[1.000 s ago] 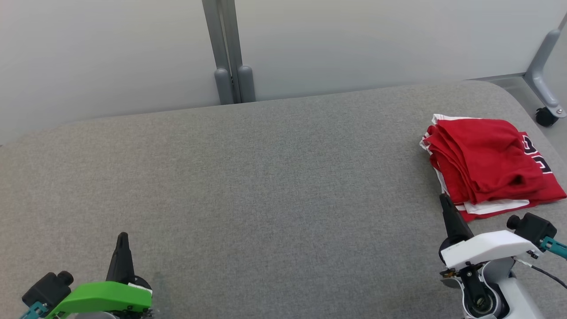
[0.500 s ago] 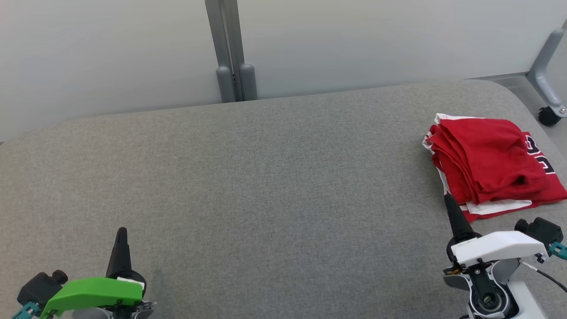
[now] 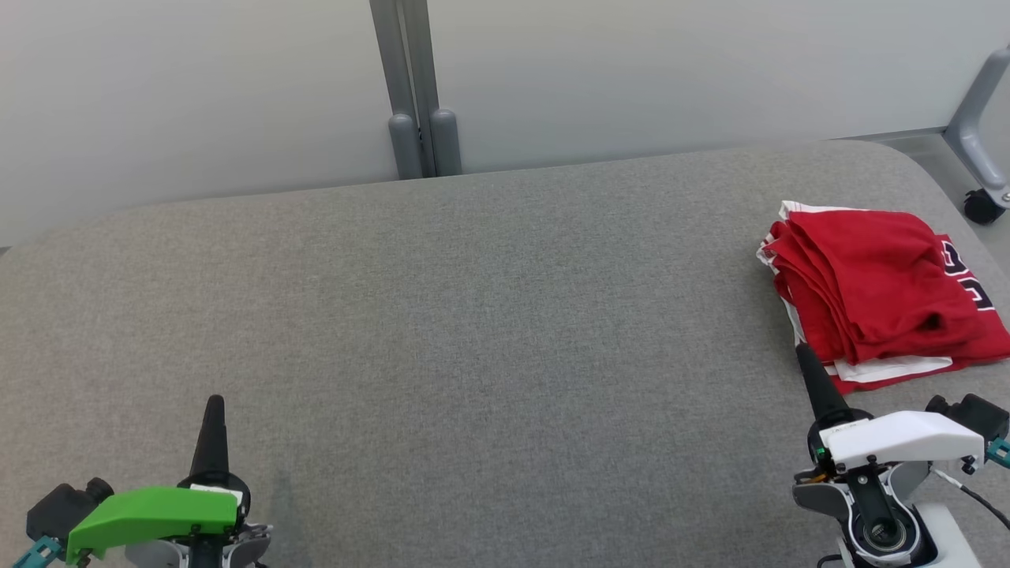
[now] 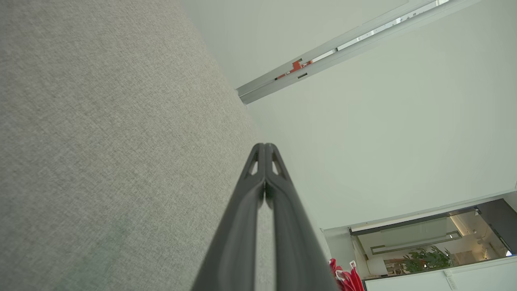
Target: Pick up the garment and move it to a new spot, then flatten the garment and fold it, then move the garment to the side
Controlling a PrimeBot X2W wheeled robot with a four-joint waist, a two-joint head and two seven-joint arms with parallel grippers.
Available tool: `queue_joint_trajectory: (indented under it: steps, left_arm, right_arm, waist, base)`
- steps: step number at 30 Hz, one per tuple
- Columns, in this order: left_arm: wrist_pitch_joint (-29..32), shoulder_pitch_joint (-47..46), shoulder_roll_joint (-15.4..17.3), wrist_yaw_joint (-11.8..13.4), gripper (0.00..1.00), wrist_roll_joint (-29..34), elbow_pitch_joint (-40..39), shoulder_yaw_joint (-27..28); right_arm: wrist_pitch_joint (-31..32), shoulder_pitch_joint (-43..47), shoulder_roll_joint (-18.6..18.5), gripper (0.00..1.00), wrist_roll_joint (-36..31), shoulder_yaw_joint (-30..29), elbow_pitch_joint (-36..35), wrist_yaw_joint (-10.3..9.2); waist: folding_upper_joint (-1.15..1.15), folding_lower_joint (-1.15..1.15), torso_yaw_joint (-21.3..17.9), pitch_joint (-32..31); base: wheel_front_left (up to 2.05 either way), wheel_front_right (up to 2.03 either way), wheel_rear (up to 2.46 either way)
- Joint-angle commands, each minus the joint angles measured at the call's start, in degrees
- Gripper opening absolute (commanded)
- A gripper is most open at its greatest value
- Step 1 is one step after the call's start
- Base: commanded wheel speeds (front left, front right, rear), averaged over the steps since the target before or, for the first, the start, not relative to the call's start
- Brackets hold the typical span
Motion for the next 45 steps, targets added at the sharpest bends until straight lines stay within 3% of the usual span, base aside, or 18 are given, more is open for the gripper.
queue_joint_trajectory:
  steps: [1,45]
  left_arm:
    - [0.4,-1.6,0.4,-0.4,0.0,-1.5,-0.7,0.3]
    - [5.8,-2.9,0.4,-1.0,0.0,-21.2,-1.9,1.5]
  right_arm:
    - [0.4,-0.1,0.0,0.0,1.4,-0.5,-0.9,0.02]
    - [5.8,1.2,1.9,0.0,18.8,-5.1,-3.1,0.02]
  waist:
    - [0.0,0.0,0.0,0.0]
    - [0.0,0.0,1.1,1.0]
  base:
    - [0.0,0.0,0.0]
    - [0.0,0.0,0.0]
